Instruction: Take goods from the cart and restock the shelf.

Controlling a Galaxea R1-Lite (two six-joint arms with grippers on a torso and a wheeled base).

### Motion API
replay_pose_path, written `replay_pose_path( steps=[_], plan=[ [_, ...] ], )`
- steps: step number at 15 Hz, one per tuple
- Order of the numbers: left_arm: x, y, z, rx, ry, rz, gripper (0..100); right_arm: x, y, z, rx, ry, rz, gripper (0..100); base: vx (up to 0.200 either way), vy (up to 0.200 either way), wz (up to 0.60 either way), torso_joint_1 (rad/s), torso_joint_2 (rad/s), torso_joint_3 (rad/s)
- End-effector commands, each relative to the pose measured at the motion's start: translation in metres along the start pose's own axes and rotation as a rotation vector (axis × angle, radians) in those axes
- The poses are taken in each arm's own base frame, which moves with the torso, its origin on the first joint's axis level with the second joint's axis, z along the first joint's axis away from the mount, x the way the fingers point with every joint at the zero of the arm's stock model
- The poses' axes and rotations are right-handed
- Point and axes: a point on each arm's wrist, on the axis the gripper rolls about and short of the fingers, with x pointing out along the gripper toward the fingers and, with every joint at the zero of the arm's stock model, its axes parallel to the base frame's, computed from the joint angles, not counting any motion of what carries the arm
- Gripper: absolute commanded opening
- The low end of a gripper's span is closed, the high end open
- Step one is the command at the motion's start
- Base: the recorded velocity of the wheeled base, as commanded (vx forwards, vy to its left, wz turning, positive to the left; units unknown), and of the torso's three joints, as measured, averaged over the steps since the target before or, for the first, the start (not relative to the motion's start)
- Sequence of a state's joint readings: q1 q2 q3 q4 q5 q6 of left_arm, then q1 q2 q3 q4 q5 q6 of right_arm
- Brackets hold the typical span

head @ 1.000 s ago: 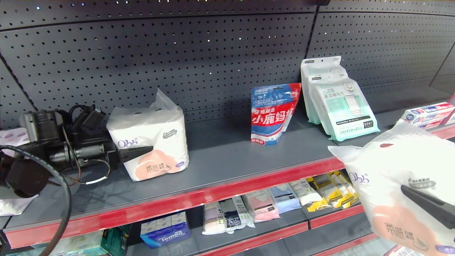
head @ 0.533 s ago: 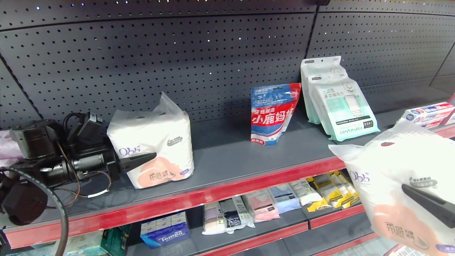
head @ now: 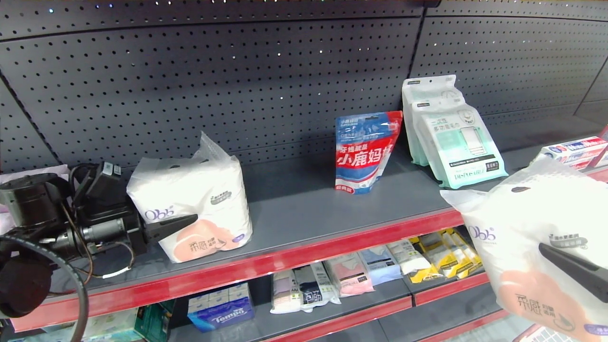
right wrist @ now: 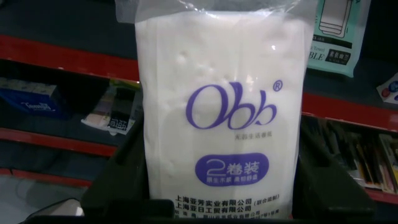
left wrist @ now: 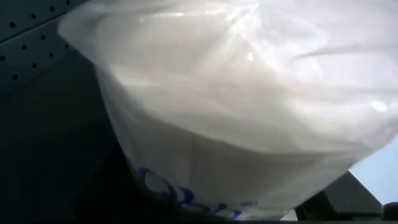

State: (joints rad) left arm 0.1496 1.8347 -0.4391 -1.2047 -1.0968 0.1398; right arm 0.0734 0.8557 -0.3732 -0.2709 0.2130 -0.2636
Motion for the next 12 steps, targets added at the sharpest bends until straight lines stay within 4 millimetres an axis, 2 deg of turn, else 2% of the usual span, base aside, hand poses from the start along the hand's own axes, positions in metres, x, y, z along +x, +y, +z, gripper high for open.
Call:
replay_pose_path(
  steps=[1, 8, 12],
  plan=[
    [-0.008, 0.001, -0.002, 0.0, -0.007, 0.015, 0, 0.0, 0.0, 0.0, 0.0, 0.001, 0.001, 0, 0.0, 0.0, 0.0, 0.0, 0.0, 0.0],
    [-0.013, -0.006, -0.006, -0.01, -0.003, 0.002, 0, 0.002, 0.0, -0.001, 0.001, 0.007, 0.002, 0, 0.0, 0.0, 0.0, 0.0, 0.0, 0.0],
    [-0.024, -0.002, -0.008, -0.012, -0.01, 0.013, 0, 0.002, 0.0, -0.001, 0.002, 0.009, 0.003, 0, 0.0, 0.0, 0.0, 0.0, 0.0, 0.0]
  ],
)
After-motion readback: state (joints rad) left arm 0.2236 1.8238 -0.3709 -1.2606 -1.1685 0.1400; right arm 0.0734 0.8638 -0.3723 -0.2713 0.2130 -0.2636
